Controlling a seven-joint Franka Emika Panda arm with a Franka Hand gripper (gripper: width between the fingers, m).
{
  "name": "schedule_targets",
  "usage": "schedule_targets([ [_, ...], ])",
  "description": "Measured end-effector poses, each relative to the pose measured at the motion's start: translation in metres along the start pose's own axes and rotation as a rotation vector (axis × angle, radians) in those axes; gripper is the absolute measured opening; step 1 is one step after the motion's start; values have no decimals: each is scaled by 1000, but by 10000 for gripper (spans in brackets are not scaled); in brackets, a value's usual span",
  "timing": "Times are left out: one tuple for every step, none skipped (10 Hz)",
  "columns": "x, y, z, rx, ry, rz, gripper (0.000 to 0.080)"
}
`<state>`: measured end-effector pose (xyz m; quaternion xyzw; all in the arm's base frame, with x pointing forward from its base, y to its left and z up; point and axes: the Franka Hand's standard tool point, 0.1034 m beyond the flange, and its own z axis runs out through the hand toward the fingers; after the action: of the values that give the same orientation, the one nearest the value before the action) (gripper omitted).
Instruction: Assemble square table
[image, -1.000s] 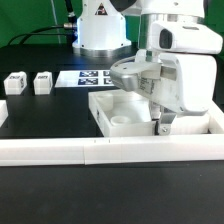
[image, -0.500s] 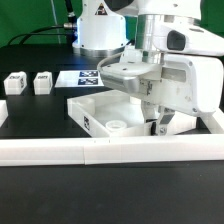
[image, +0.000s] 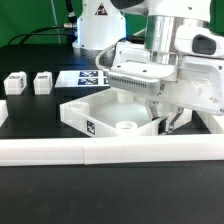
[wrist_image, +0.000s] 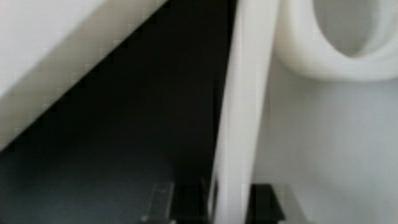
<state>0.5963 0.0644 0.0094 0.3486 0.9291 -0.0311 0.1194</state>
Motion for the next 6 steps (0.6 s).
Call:
schedule_targets([
  [0, -3, 0, 4, 2, -46, 77],
  [0, -4, 0, 6, -1, -73, 77],
  [1, -7, 0, 16, 1, -127, 77],
  [1, -10, 0, 24, 1, -171, 77],
  [2, -12, 0, 28, 3, -202, 77],
  [5, -11, 0, 40, 2, -210, 77],
])
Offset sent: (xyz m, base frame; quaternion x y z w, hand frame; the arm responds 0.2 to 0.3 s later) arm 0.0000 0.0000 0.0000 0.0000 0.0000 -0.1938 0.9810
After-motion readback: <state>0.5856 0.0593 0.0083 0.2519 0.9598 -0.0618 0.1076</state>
